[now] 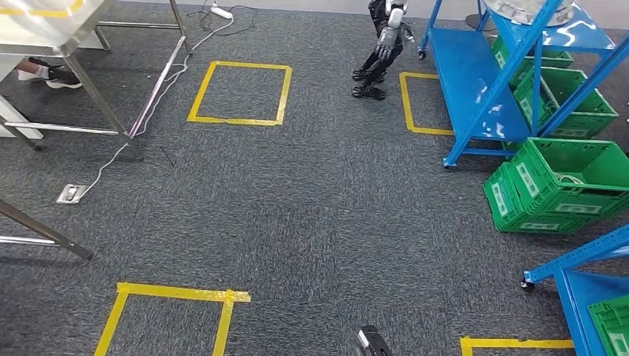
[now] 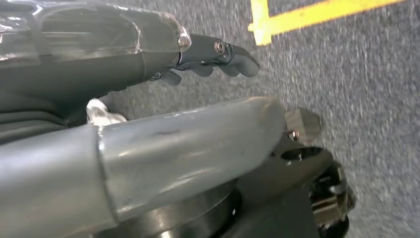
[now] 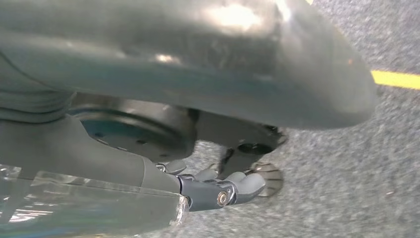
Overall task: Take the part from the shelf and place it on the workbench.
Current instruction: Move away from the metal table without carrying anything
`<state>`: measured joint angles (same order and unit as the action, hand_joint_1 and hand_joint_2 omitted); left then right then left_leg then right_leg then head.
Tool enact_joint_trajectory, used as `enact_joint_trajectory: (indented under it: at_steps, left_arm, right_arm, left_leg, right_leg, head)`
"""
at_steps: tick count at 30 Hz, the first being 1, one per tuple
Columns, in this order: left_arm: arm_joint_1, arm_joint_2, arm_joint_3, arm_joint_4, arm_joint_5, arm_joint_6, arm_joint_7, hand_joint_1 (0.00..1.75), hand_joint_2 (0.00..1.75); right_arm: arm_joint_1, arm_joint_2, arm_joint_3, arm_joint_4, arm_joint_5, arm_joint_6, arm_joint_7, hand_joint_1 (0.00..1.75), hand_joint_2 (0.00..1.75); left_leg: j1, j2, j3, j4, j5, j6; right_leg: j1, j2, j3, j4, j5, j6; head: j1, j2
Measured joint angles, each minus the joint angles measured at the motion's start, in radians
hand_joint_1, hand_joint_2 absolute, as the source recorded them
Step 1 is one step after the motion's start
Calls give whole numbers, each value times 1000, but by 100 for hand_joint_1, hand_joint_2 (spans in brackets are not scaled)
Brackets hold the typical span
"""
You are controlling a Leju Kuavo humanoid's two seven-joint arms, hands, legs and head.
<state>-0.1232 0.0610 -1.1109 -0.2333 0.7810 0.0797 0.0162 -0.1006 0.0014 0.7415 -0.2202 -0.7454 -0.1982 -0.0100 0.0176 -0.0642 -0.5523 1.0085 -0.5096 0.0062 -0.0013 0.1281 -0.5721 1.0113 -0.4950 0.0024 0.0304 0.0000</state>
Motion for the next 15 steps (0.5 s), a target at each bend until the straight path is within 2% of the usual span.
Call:
enact_joint_trajectory:
  at_steps: [1,3,4,5,6,7,8,9,10,11,12,14,15]
  left_arm:
    - [-1,-4,0,0,-2,-3,8,0,0]
    - [1,-14,0,0,-4,-9,23,0,0]
    - [2,-18,0,0,-4,-11,27,0,0]
    - [3,-20,0,1,-5,-12,31,0,0]
    - [3,-22,0,1,-5,-13,32,0,0]
    - [2,-24,0,1,-5,-14,33,0,0]
    - [1,-26,0,1,-5,-14,33,0,0]
    - [0,-27,0,1,-5,-14,33,0,0]
    - [-1,-28,0,2,-5,-14,33,0,0]
    - [-2,-28,0,2,-5,-14,33,0,0]
    - [-3,-29,0,2,-5,-14,33,0,0]
    - [-4,-30,0,2,-5,-13,33,0,0]
    - [-5,-31,0,2,-5,-13,32,0,0]
  right_arm:
    - [0,-4,1,0,1,-5,9,0,0]
    - [-5,-12,2,1,3,-13,25,0,0]
    - [-8,-14,3,1,6,-15,33,0,0]
    - [-8,-17,3,1,9,-17,39,0,0]
    - [-6,-19,5,1,12,-17,45,0,0]
    - [-3,-22,7,1,16,-19,50,0,0]
    - [0,-24,11,1,19,-20,52,0,0]
    - [2,-26,14,1,20,-21,53,0,0]
    - [1,-28,17,1,21,-22,53,0,0]
    - [-1,-28,18,1,21,-23,53,0,0]
    - [-2,-29,19,1,21,-23,53,0,0]
    - [-1,-31,21,1,21,-23,53,0,0]
    - [1,-32,22,1,21,-24,53,0,0]
  left_leg:
    - [0,17,7,-8,1,5]
    - [-2,55,19,-17,-1,11]
    - [-3,75,21,-18,-4,12]
    - [-3,93,23,-18,-8,11]
    - [-3,109,25,-18,-11,9]
    - [-2,122,29,-18,-15,6]
    - [-1,134,35,-18,-19,3]
    - [0,144,40,-18,-24,-2]
    - [-1,154,45,-17,-29,-8]
    - [-3,162,49,-17,-33,-14]
    - [-5,169,52,-19,-36,-20]
    - [-4,185,60,-24,-41,-32]
    - [-1,175,64,-22,-48,-37]
  right_leg:
    - [1,-28,-11,23,-15,6]
    - [1,-97,-65,130,-70,17]
    - [-1,-113,-102,197,-99,23]
    - [-5,-120,-131,248,-114,27]
    - [-9,-124,-144,268,-111,31]
    - [-13,-128,-135,247,-87,33]
    - [-17,-137,-107,191,-50,35]
    - [-18,-157,-70,120,-16,36]
    - [-16,-175,-37,56,7,33]
    - [-12,-189,-15,15,17,28]
    - [-8,-195,-6,-2,14,20]
    - [-2,-179,-4,-6,11,2]
    - [-1,-169,-1,-10,12,-5]
  head:
    - [5,0]
    - [15,0]
    - [19,0]
    - [20,0]
    - [23,0]
    - [26,0]
    - [29,0]
    - [32,0]
    - [36,0]
    - [37,0]
    - [35,0]
    - [28,0]
    - [24,0]
